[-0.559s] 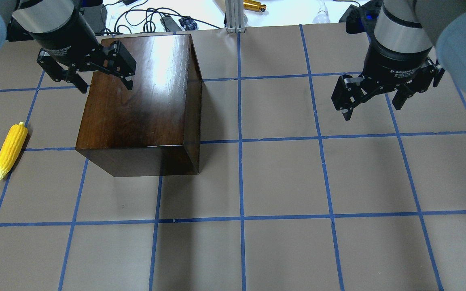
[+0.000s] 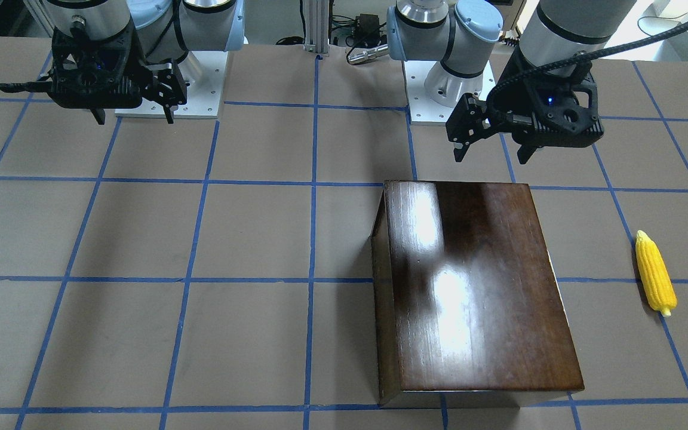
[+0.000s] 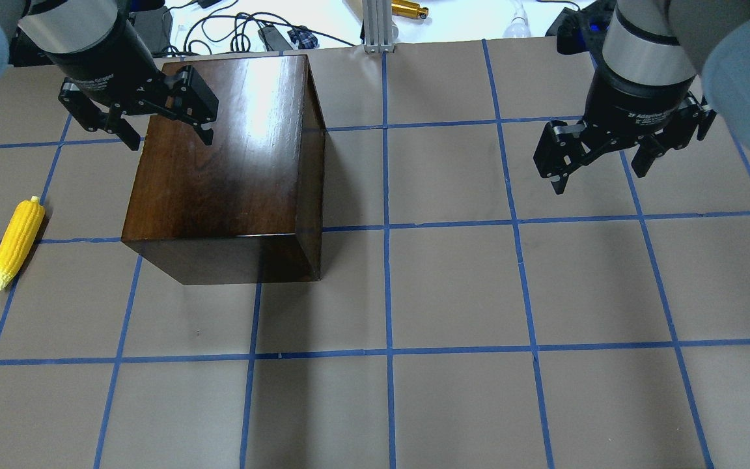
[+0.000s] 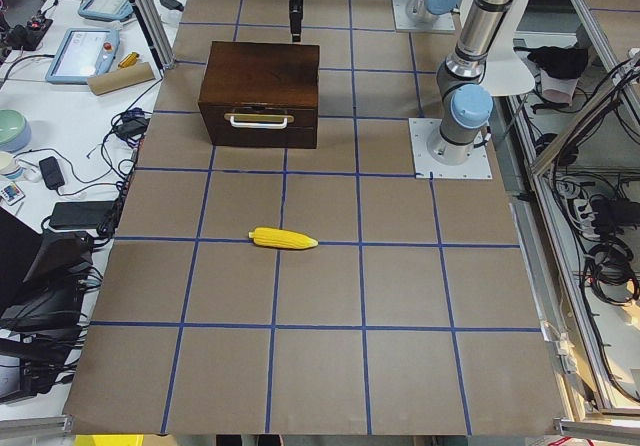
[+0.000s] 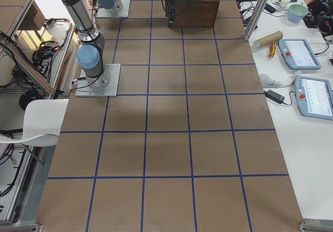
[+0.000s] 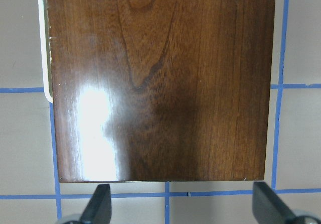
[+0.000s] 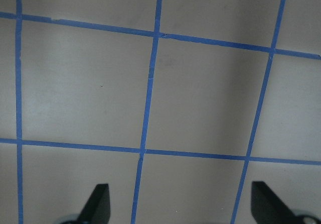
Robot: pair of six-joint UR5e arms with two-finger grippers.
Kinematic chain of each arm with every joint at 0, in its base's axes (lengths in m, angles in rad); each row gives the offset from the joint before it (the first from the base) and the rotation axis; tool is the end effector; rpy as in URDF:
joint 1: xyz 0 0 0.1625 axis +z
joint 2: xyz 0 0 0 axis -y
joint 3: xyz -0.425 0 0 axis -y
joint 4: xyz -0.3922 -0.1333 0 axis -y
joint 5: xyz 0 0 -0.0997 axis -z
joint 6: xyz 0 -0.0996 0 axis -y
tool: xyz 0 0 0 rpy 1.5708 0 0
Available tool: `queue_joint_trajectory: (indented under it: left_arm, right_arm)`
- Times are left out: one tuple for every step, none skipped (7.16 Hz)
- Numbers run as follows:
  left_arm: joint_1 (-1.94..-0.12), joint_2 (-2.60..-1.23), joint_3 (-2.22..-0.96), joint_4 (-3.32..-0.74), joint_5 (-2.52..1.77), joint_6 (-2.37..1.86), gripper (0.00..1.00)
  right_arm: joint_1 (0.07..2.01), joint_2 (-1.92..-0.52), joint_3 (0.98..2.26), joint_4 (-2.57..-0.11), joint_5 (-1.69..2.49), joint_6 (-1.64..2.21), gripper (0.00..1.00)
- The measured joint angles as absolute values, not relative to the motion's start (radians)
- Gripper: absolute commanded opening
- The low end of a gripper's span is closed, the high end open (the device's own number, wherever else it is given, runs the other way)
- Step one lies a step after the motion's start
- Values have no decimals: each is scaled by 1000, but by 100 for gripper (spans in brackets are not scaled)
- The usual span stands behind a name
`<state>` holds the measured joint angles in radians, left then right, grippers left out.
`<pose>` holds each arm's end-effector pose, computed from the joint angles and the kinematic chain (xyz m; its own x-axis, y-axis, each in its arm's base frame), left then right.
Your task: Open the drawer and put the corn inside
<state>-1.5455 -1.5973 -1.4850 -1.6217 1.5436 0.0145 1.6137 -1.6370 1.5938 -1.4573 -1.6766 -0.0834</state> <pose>-0.1232 -0.5066 0.5119 -0.9996 -0.0106 0.0271 -0.0108 0.9999 -0.0088 0.1422 -0.4505 0.4977 -0.9862 -0.1329 0.0991 -0.1254 0.9890 0.0788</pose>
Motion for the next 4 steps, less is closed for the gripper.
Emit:
queue_joint_trajectory:
  left_arm:
    - [-1545,-1594,-1486,-1622,1544,15,100]
    - [-1545,-1593,-1486,-1623,1544,16,100]
    - [-1545,-1592,-1486,-1623,1544,16,100]
    - [-1545,-1591,-1486,-1623,1544,17,100]
  right_arm:
    - [1614,-1637,1594,-1457,-1677,-83,100]
    - [1614,-1637,1594,-1457,-1676,-83,100]
    - [1614,-1637,1594,-1457,-1676,-83,100]
    - [1614,-1637,1594,-1457,-1676,-83,100]
